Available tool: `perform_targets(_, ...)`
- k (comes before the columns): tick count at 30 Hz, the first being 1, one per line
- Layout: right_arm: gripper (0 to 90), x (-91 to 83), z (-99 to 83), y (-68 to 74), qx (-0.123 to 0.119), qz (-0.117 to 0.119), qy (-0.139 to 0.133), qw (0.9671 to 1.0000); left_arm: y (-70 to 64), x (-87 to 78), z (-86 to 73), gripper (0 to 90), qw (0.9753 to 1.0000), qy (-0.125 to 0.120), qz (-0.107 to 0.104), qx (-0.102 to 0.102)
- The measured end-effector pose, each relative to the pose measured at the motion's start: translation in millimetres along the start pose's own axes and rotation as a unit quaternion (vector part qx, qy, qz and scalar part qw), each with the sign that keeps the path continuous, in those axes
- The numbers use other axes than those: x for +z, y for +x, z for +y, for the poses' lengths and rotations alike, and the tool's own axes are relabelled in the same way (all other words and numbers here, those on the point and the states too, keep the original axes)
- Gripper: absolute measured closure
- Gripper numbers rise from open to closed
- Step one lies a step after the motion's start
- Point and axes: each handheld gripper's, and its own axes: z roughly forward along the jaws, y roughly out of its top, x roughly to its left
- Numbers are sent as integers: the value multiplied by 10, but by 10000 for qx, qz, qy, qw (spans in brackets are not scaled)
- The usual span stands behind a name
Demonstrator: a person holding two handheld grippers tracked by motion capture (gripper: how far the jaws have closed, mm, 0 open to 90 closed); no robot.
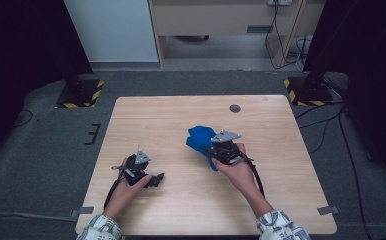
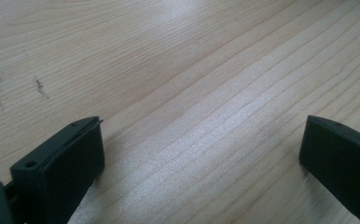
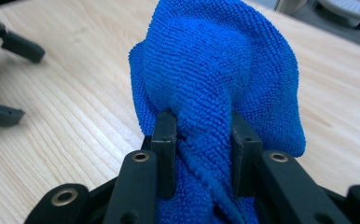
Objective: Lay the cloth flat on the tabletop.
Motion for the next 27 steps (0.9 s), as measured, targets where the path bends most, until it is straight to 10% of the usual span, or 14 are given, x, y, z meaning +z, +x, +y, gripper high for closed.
perform_targets(14,646,400,-219,141,-118,-128,697,9974,1,8,7,0,10000,-2,-9,11)
perform_targets(27,194,314,-189,270,-75,31,676,9977,-17,14,16,0,10000,-1,-29,22)
